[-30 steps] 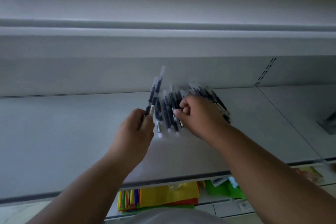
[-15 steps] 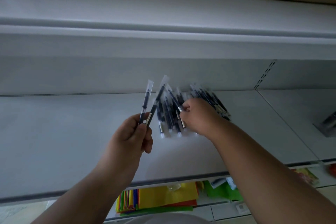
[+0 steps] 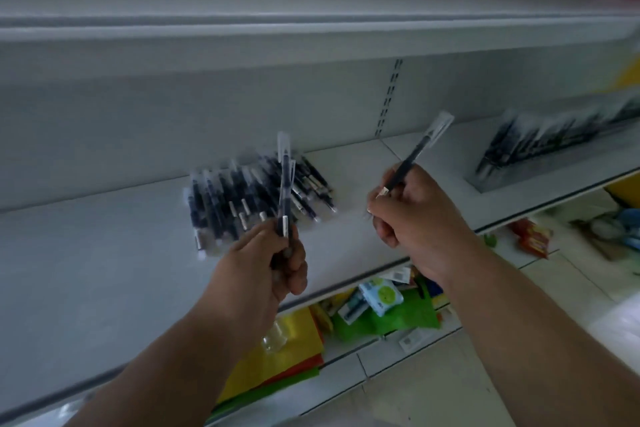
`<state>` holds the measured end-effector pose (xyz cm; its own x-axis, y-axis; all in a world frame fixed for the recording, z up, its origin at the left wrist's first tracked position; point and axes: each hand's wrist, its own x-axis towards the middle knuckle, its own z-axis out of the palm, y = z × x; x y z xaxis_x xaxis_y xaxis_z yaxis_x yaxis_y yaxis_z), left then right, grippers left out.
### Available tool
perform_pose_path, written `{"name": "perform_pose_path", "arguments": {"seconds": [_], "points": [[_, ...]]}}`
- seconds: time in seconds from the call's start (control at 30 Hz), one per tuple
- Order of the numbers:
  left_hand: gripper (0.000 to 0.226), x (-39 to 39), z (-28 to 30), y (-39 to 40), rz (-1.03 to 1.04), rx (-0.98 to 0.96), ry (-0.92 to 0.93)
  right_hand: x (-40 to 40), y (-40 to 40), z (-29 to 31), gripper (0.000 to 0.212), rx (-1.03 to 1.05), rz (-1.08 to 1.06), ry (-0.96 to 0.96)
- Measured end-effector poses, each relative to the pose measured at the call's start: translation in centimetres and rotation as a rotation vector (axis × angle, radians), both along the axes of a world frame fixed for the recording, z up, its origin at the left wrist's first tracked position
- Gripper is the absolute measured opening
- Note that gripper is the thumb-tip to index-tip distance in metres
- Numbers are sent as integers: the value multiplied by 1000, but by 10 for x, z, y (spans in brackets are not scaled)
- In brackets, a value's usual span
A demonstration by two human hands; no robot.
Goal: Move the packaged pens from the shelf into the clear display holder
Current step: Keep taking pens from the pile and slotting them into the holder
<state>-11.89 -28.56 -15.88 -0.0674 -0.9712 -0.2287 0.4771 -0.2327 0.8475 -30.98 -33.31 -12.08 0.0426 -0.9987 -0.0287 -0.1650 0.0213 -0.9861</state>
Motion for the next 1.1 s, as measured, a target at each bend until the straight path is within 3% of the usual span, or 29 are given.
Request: {"name": "perform_pose_path", "arguments": {"seconds": [0.1,0.17,0.23,0.33,0.43,0.57,0.67,0.73,0.87,1.1], "points": [[25,-48,-1,-2,-80,-28,-39,-49,23,9,14,-43,-107,-27],[34,-89,-3,-1,-108,-65,-96,-90,39,15,26,-68,-173,63],[41,-138,-3,3,-122,-93,-145,-138,56,20,21,-100,-247,167],[30,-214,-2,10,-123,-123,-212,-214,78,23,9,-160,-318,286],[26,-291,0,17,-173,-134,-248,-290,93,25,21,-175,-404,252],[21,-384,4,21,-260,-115,-198,-375,104,29,9,-220,-417,244],[26,-430,7,15,-317,-122,-213,-415,96,30,24,-210,-428,165],[25,-453,6,6,-335,-120,-213,-437,81,29,27,-205,-425,265],[22,-487,-8,-33,-305,-41,-266,-473,38,21,9,-235,-441,344],[25,-553,-5,-114,-306,-111,-285,-534,-33,22,11,-258,-484,383]]}}
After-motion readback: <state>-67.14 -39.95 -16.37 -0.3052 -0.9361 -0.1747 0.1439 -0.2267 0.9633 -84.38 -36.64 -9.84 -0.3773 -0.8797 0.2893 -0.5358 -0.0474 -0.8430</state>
